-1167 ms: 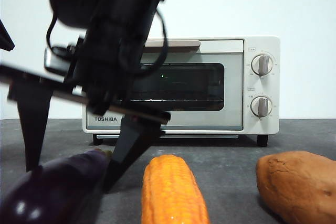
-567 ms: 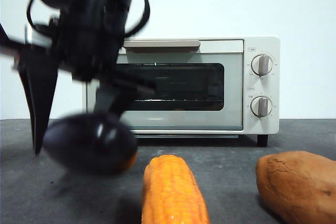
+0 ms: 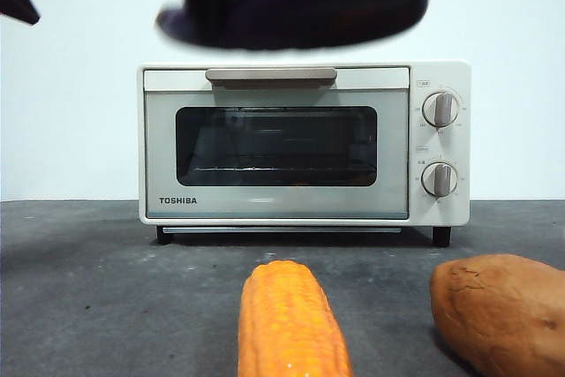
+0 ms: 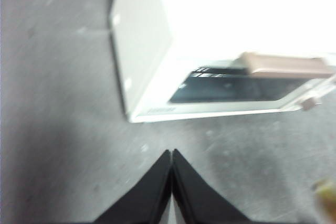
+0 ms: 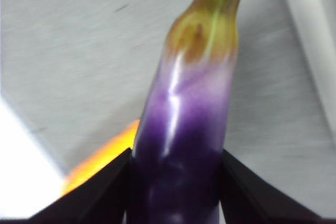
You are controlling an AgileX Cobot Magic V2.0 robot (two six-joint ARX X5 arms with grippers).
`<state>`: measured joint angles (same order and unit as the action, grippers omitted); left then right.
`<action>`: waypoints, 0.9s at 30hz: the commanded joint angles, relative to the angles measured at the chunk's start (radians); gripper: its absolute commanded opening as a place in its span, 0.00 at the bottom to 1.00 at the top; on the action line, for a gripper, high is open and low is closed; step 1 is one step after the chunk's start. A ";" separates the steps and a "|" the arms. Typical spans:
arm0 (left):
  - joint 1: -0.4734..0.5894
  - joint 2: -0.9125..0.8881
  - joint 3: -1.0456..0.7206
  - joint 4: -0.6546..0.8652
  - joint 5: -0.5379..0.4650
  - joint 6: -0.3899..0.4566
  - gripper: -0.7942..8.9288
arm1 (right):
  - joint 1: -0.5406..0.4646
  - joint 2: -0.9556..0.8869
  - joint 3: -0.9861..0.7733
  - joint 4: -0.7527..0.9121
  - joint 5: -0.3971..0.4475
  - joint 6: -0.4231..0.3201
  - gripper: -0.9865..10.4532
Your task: Take the eggplant from the table,put the eggplant in the oven
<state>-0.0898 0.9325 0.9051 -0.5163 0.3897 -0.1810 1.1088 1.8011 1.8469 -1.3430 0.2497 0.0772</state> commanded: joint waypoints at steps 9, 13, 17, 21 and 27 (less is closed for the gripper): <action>-0.200 0.206 0.240 0.006 -0.001 0.010 0.09 | 0.048 -0.355 -0.003 -0.074 0.074 -0.081 0.22; -0.274 0.326 0.346 -0.001 -0.004 0.025 0.09 | 0.047 -0.475 -0.064 -0.074 0.135 -0.077 0.22; -0.333 0.455 0.466 -0.045 -0.006 0.064 0.09 | 0.047 -0.601 -0.136 -0.074 0.175 -0.050 0.22; -0.378 0.573 0.572 -0.092 -0.056 0.098 0.09 | 0.047 -0.717 -0.197 -0.074 0.179 -0.007 0.22; -0.426 0.720 0.689 -0.126 -0.165 0.142 0.09 | 0.047 -0.881 -0.267 -0.074 0.243 0.077 0.22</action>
<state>-0.5064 1.6245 1.5616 -0.6437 0.2359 -0.0708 1.1442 0.9245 1.5707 -1.3434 0.4820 0.1070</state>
